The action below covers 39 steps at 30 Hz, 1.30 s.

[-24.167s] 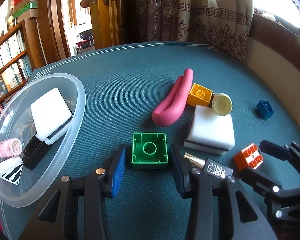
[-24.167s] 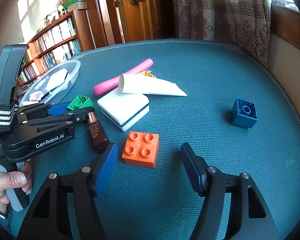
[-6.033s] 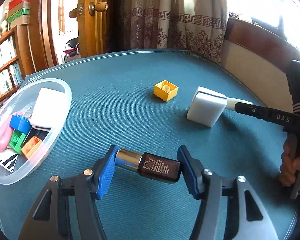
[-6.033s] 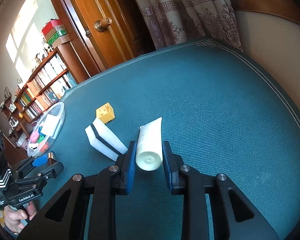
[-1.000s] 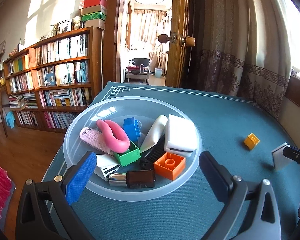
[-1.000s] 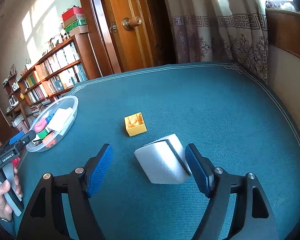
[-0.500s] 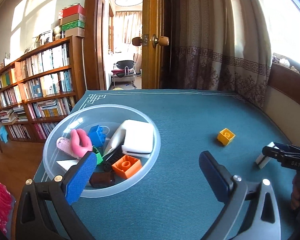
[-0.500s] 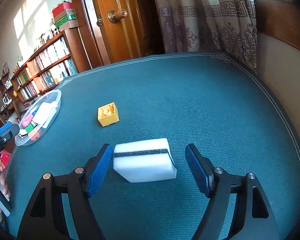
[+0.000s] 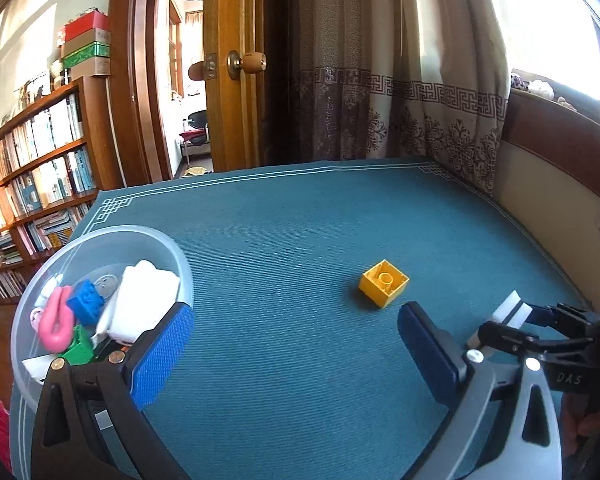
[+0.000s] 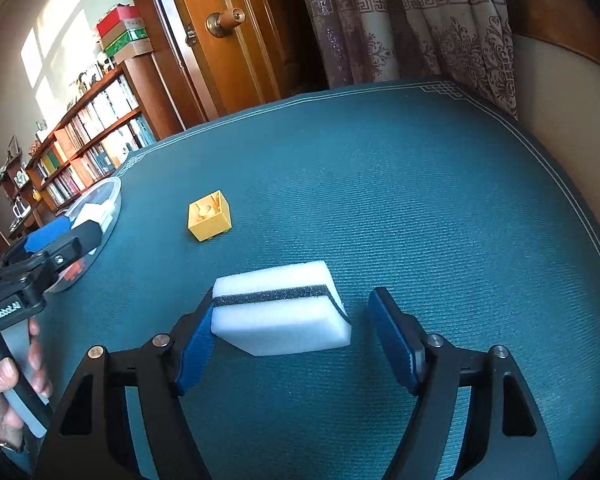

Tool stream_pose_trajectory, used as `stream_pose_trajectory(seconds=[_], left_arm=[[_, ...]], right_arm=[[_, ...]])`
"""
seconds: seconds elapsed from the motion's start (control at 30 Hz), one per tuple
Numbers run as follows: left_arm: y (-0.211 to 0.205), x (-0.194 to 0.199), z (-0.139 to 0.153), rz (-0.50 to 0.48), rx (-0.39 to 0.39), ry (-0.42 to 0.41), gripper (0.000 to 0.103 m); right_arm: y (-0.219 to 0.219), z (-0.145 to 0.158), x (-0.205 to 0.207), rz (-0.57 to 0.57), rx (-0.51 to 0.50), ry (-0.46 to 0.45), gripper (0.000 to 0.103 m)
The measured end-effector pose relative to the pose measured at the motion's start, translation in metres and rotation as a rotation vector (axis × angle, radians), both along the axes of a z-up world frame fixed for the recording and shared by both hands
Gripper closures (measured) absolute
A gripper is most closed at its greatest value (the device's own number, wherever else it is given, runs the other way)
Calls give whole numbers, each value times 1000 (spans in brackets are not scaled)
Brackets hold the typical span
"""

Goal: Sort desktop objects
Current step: 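Grasp the white-and-black sponge with the right tool, then grasp the yellow brick with the left tool while the right tool holds the sponge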

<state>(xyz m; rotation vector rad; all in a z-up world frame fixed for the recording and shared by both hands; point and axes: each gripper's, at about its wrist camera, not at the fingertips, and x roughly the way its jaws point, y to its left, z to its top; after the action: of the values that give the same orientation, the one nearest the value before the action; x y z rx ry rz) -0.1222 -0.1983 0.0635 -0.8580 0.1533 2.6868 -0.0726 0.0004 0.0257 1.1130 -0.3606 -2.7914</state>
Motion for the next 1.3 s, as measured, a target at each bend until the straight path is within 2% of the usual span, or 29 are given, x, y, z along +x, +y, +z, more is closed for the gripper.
stream_pose_trajectory(seconds=[0.1, 0.3, 0.5, 0.6, 0.77, 0.87, 1.03, 1.1, 1.17, 1.3], left_arm=[[18, -12, -6, -20, -5, -32, 0], [51, -29, -15, -61, -59, -54, 0], [74, -44, -27, -72, -129, -86, 0], [83, -49, -34, -79, -139, -104, 0], [99, -53, -45, -114, -153, -141, 2], [109, -53, -51, -139, -182, -166, 13], [111, -53, -51, -153, -155, -177, 29], [110, -54, -51, -162, -132, -191, 48], [108, -54, -51, -152, -121, -193, 58], [106, -50, -51, -147, -113, -192, 59]], right_arm=[[4, 3, 3, -3, -29, 12, 36], [17, 7, 9, -32, -96, 32, 41], [28, 10, 11, -55, -151, 37, 42], [31, 9, 11, -56, -188, 33, 46], [35, 11, 12, -67, -190, 44, 48], [36, 10, 12, -66, -198, 43, 49], [36, 11, 13, -66, -191, 47, 49], [37, 11, 13, -68, -195, 47, 49], [37, 12, 13, -69, -197, 48, 49], [37, 12, 14, -69, -191, 52, 50]])
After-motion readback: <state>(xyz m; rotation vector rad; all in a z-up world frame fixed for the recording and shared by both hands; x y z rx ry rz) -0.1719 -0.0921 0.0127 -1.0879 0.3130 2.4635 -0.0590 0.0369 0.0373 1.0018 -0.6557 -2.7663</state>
